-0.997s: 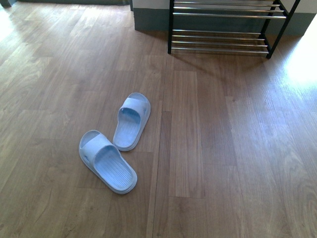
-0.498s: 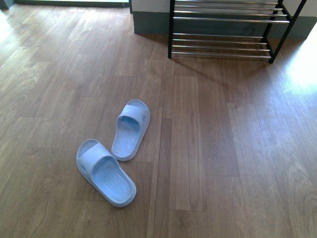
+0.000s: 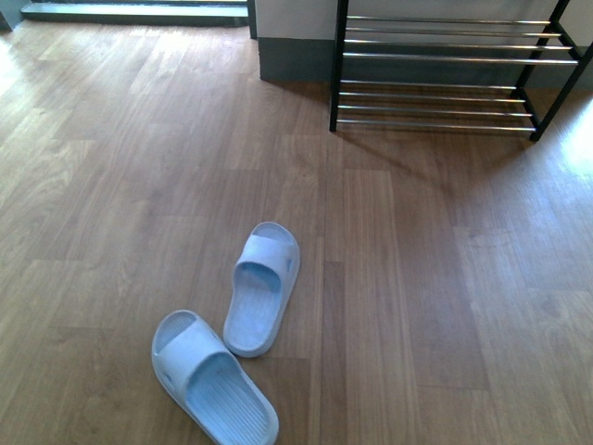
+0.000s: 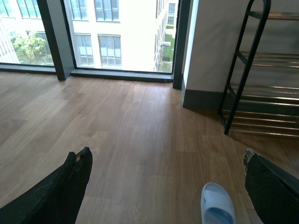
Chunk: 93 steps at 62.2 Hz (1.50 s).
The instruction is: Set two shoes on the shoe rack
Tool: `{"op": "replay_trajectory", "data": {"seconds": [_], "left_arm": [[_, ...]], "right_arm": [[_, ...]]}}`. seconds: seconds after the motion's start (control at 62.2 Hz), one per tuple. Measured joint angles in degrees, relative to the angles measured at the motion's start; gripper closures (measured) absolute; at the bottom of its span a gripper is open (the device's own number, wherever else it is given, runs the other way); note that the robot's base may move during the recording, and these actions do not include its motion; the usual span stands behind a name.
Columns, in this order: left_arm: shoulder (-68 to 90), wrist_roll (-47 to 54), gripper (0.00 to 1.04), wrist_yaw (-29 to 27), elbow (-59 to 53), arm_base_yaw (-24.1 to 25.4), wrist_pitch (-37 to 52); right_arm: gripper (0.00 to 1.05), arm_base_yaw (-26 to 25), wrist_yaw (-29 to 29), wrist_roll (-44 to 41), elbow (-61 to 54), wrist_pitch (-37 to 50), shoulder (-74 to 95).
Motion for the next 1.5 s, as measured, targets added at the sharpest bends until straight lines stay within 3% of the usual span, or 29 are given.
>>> {"op": "replay_trajectory", "data": {"seconds": [0.579,0.675,0.756,0.9,1.045,1.141,1.495], "left_arm": [[0.0,0.0,0.09,-0.2,0.0,0.0,0.0],[0.0,0.0,0.09,-0.1,0.0,0.0,0.0],[0.0,0.0,0.09,-0.1,0.0,0.0,0.0],[0.0,0.0,0.09,-0.1,0.0,0.0,0.0],[0.0,0.0,0.09,-0.1,0.0,0.0,0.0],[0.0,0.0,0.09,-0.1,0.0,0.0,0.0],[0.0,0.0,0.09,-0.1,0.0,0.0,0.0]], "right_arm": [[0.09,0.0,-0.4,0.0,0.0,0.0,0.0],[0.09,-1.3,-12.4,1.1,0.3,2.9,5.6],[0.09,2.6,-13.6,0.9,1.2,11.4,17.9],[0.09,9.3,-10.0,1.3,8.0,32.2,50.4],[0.09,14.4,-8.8,2.4,18.9,42.1,82.2],[0.09,18.0,-7.3,3.3,29.6,42.6,105.7],[0.09,25.4,-5.3,2.3,55.3,37.0,143.6]]}}
